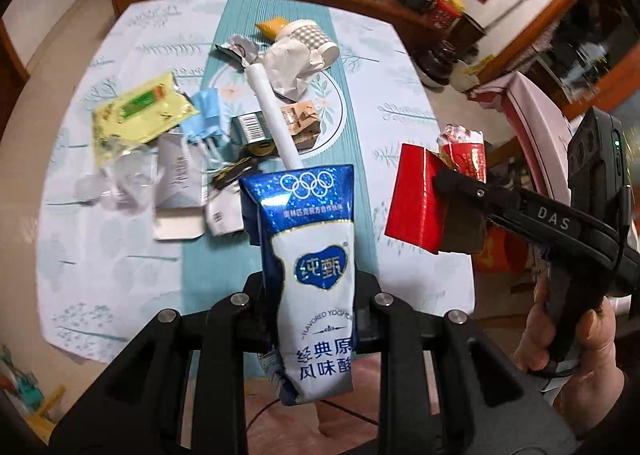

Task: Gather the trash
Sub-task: 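Carry both items over the black bin and open both grippers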

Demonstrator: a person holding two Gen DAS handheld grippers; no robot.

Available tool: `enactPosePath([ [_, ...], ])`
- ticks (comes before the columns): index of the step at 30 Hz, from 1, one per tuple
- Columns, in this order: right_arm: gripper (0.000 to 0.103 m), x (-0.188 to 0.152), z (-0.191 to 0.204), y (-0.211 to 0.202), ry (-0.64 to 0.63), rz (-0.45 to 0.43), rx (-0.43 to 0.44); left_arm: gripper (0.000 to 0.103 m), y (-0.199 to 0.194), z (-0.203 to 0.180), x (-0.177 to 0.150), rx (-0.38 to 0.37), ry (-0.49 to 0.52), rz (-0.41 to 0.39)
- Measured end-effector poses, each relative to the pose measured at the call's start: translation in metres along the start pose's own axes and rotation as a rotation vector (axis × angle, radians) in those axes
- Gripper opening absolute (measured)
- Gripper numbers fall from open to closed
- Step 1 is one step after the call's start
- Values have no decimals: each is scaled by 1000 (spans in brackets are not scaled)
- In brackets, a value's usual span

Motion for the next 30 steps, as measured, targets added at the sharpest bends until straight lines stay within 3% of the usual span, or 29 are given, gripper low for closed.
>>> enactPosePath([
  [7,24,-100,44,-33,23,-79,-31,22,-63,43,-46,-27,87,-49],
  [12,24,-170,57,-34,41,-50,-58,22,-83,68,-91,-46,116,-35],
  [18,24,-238,58,-32,74,28,-101,22,-84,94,-150,-56,127,35],
  [30,25,-315,11,-7,74,147,-195,22,-44,95,-236,-47,114,128],
])
Point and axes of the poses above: each gripper's, at about its wrist camera, not at the fingertips, and y roughly the way its jaws point, z to its left, x to its top, the point moved 8 cm from there along y, roughly the way its jaws point, and after that the axes turned 3 degrees about -z, right-handed, at the moved point
